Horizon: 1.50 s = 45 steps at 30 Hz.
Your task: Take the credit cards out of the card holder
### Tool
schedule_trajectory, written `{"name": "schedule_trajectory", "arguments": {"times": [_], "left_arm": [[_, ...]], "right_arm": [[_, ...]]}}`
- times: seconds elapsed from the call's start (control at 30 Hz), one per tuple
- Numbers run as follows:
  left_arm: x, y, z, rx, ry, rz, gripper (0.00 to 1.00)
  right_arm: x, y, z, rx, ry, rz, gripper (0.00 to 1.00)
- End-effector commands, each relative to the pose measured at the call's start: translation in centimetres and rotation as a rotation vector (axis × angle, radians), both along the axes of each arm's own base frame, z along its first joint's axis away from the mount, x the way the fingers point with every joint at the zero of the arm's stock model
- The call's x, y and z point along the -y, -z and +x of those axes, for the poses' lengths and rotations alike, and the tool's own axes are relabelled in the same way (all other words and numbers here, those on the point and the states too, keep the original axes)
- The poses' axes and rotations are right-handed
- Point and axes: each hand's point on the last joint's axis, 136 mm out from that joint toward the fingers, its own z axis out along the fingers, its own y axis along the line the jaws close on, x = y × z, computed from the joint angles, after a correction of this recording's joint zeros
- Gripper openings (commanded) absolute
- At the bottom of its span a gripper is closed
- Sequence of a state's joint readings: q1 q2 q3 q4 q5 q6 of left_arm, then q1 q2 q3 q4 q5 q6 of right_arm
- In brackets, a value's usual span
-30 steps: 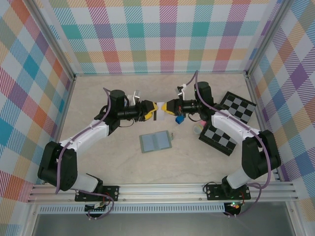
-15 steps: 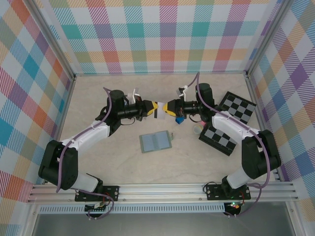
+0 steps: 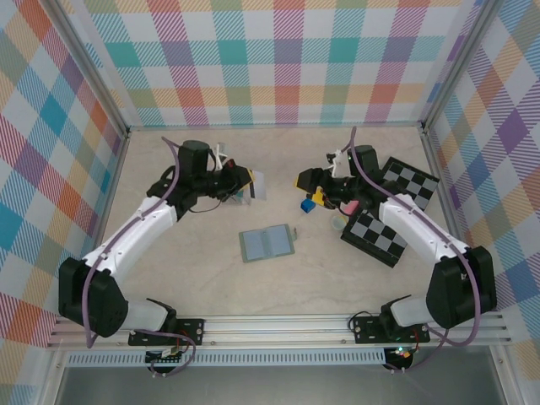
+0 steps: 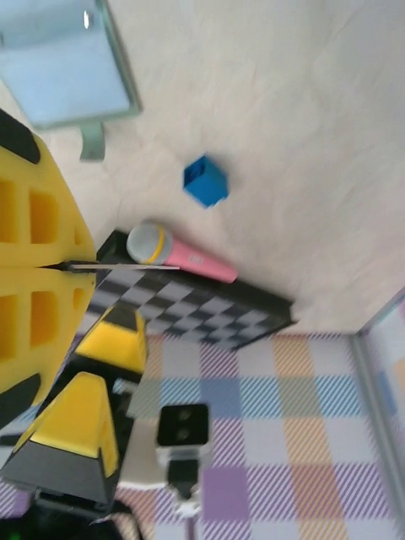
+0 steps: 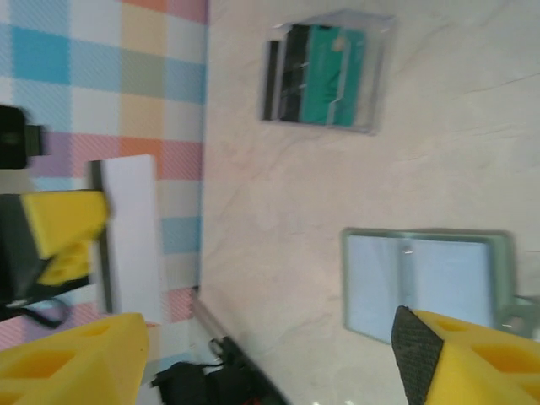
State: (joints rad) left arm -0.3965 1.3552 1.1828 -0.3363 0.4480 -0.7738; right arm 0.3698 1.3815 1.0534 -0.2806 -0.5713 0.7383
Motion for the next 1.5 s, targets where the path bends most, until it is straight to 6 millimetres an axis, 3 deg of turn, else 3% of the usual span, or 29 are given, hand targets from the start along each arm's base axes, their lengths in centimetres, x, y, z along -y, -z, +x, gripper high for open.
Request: {"name": "schedule_trajectory", "arguments": {"times": [0.0,0.17,0.27,0.4,0.77,0.97,1.3,1.47], "left_arm": [[-5.4,2.4,-1.9,-0.046,-0.053,0.354,0.0],[-8.8,1.2,-0.5,0.078,-0.086,0.59,0.0],[-10.4,0.7,1.0,0.149,-0.107,0.711,0.0],[-10.9,0.9,3.2,0.191,-0.066,0.789,0.0],[-11.7,5.4,9.5,0.102,-0.002,0.736,0.0],[-12.3,9.1,12.0,-0.001,-0.018,0.699,0.0],[-12.2,13.2,13.8,-0.092,0.007,0.669,0.0],[-12.7,14.0,13.8,-0.105,0.008,0.698,0.0]], "right_arm": [[2.7,0.7,0.1,0.042,0.061,-0.185,0.83],[3.8,1.0,0.4,0.057,0.101,-0.243,0.99],[3.9,1.4,0.4,0.051,0.098,-0.259,1.0],[4.1,1.8,0.3,0.034,0.101,-0.273,1.0],[3.8,2.1,-0.5,0.02,0.092,-0.237,1.0],[3.6,2.2,-0.8,0.017,0.085,-0.211,1.0],[3.5,2.2,-1.1,0.009,0.08,-0.2,1.0],[3.7,2.6,-1.2,0.0,0.09,-0.206,1.0]]}}
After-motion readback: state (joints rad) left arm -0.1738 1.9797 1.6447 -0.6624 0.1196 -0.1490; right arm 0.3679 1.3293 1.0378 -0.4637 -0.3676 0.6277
